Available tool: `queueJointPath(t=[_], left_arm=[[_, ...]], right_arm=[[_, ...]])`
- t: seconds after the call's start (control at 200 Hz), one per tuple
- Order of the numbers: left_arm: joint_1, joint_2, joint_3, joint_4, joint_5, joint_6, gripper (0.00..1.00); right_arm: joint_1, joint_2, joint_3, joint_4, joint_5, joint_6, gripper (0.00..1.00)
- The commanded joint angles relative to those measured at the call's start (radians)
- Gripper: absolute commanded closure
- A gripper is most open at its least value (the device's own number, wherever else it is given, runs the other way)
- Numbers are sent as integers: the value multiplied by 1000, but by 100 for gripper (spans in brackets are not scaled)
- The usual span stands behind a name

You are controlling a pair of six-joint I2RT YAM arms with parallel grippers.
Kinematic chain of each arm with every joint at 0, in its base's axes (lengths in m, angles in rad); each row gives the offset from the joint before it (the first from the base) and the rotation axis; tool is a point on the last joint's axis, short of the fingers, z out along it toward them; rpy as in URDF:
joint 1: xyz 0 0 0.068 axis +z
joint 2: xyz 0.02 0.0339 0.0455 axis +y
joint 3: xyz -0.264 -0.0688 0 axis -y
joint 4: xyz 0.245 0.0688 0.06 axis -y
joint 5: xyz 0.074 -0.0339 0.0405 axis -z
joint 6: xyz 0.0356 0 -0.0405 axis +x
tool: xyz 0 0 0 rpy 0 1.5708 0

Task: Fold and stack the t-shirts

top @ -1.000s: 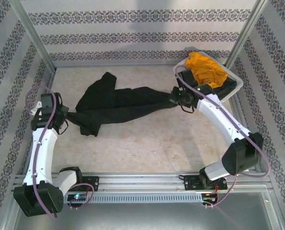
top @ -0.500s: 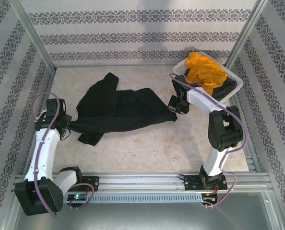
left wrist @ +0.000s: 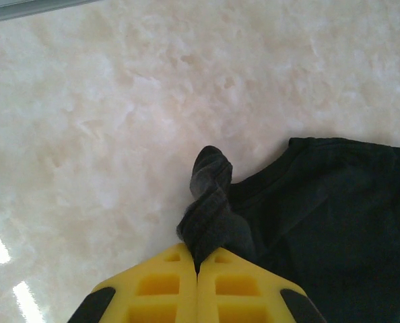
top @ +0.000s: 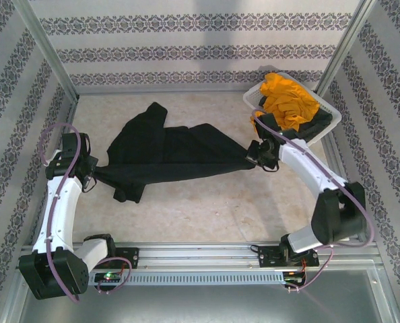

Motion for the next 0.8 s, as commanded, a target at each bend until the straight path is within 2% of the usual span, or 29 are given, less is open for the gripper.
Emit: queueJointPath(t=[0.0, 0.25, 0.375, 0.455, 0.54, 0.63, 0.709, 0.794], left_arm=[[10, -10, 0, -40, -52, -11, 100], [5, 39, 16, -22, -43, -2, 100], [4, 63, 19, -27, -39, 7, 100], [4, 71, 23, -25, -51, 13, 100], [4, 81, 32, -17, -56, 17, 100], [2, 94, 40, -15, -52, 20, 100], [2, 95, 43, -17, -49, 21, 100], [2, 86, 36, -17, -49, 19, 100]], right_arm=[[-25, -2, -69, 6, -14, -14, 100], [-28, 154, 25, -40, -84, -36, 100], [-38, 244, 61, 23, -86, -31, 100], [-58, 320, 123, 58, -128, -21, 89], [-80, 391, 198, 61, -161, -4, 73], [-89, 403, 247, 19, -113, 2, 61], [-90, 326, 187, 28, -54, 35, 58], [-93, 208, 39, 84, -57, 118, 61]])
